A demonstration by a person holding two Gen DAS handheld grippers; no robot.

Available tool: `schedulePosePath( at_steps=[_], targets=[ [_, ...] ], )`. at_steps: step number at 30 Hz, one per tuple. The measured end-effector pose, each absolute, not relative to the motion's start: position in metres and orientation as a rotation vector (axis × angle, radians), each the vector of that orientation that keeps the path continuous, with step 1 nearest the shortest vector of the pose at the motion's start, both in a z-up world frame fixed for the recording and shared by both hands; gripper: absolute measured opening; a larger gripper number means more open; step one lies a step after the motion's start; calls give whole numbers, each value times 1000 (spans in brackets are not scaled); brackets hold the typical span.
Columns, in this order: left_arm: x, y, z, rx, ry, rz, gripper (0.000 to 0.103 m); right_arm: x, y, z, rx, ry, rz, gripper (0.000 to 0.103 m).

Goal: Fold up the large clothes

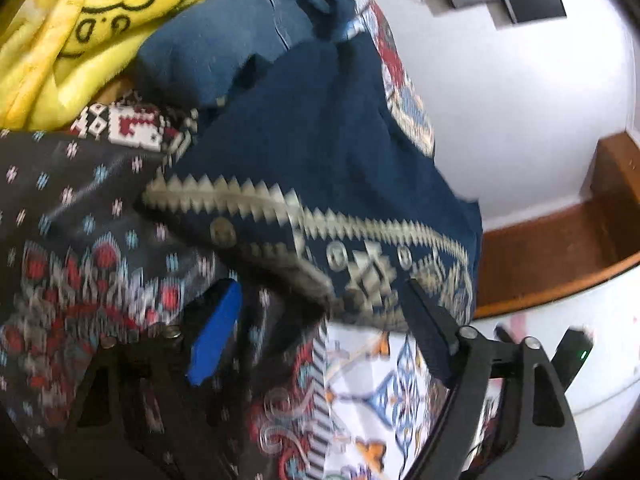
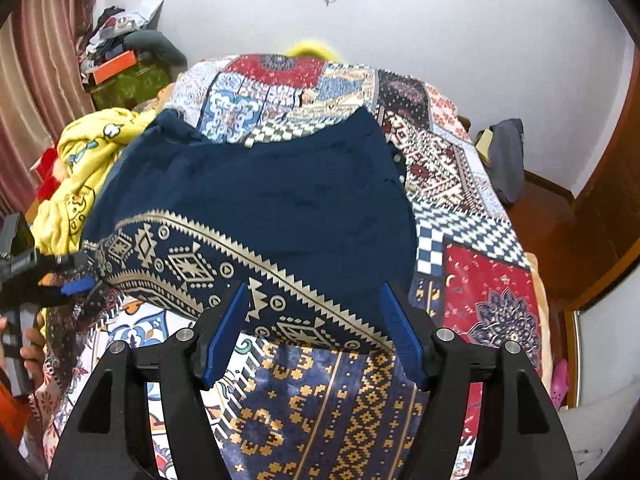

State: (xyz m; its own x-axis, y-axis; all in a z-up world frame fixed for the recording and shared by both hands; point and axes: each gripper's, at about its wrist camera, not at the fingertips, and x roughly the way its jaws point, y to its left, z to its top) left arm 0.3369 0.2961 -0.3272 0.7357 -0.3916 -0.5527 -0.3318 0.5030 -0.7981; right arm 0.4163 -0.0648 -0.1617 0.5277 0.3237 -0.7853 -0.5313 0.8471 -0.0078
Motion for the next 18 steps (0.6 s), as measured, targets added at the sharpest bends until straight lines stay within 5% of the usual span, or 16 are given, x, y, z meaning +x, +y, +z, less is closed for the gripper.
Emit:
schedulePosePath(
  at_steps=[9,11,14,16,18],
  targets=[
    [393,312,-344,-1164,696,-48,77,417,-68,-170,-197,943,519,64],
    [403,312,-344,-1163,706,-9,69,414,-68,-168,-213,935,516,64],
    [408,307,-343,-1141,726,38,50,412,-67,-167,-237,937,508,64],
    [402,304,-336,-1149,713,19,23,410,-67,-166,-242,942,509,64],
    [395,300,-321,-1101,694,17,8,408,-66,-165,-246,944,515,64]
  ],
)
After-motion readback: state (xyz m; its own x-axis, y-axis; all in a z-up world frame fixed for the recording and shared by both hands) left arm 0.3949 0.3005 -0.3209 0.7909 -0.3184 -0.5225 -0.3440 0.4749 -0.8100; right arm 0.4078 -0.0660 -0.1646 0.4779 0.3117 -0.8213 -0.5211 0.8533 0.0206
